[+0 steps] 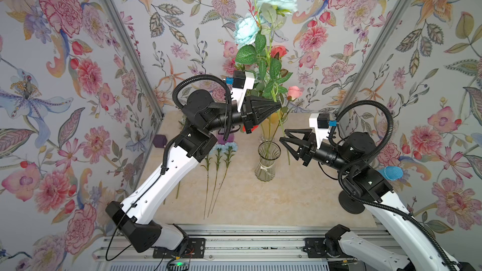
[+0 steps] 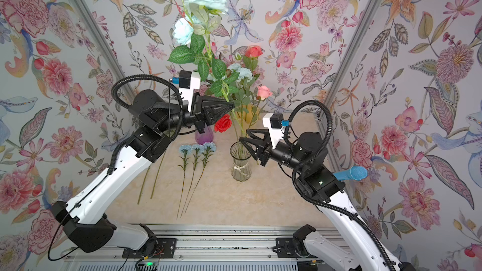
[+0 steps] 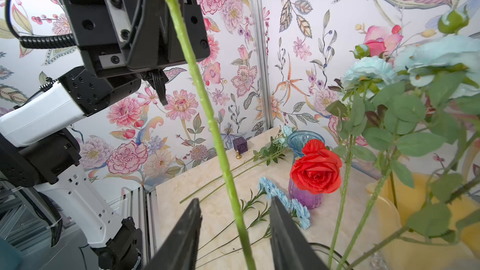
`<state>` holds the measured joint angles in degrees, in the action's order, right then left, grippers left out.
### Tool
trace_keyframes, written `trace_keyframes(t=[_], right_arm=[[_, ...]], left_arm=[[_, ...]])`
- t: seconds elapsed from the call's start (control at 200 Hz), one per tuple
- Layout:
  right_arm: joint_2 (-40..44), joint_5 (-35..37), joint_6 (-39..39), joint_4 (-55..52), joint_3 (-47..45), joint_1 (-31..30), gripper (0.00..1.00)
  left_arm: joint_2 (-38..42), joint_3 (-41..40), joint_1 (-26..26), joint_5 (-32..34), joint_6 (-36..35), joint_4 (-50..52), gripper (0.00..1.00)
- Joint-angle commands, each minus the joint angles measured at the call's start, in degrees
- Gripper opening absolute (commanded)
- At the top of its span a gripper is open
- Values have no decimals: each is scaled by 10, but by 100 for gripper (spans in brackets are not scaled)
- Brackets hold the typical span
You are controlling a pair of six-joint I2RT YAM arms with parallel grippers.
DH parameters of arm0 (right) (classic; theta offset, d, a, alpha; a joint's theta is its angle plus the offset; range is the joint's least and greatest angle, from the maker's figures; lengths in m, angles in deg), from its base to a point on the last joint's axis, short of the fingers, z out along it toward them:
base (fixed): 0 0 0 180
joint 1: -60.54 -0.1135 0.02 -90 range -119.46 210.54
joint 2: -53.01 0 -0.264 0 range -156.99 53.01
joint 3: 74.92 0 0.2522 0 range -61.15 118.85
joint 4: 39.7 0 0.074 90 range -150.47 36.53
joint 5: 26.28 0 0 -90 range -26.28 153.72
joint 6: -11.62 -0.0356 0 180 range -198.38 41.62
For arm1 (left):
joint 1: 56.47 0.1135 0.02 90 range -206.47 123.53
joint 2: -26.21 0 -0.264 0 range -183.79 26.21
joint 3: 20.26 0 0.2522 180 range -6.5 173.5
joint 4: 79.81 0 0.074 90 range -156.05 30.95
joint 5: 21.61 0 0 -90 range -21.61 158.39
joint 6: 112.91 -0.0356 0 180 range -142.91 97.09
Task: Pick out blue flowers from the vase
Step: Pick up the flower from the vase, then place the flower at the center of the board.
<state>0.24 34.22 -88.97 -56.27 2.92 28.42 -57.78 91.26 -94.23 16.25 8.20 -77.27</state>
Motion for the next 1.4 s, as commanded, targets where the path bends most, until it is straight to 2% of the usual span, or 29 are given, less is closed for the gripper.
trace_keyframes(t=[0.0, 0.27, 0.62, 0.791, 1.046, 1.396], right_arm=[[2, 36, 29, -13, 17, -12, 44], [-48, 97, 90, -73, 88, -45, 43], [-89, 203, 145, -122, 150, -87, 41], [-68, 232, 146, -125, 141, -89, 46], [-80, 249, 149, -125, 146, -88, 47], [-111, 244, 127, -95, 158, -89, 34]], left_arm=[[-25, 31, 13, -30, -4, 26, 0], [-82, 77, 16, -41, -34, 87, 0], [-87, 90, 21, -21, -72, 140, 0], [-90, 90, 28, -19, -74, 147, 0], [-88, 84, 28, -34, -63, 132, 0], [-83, 76, 28, -37, -61, 123, 0]])
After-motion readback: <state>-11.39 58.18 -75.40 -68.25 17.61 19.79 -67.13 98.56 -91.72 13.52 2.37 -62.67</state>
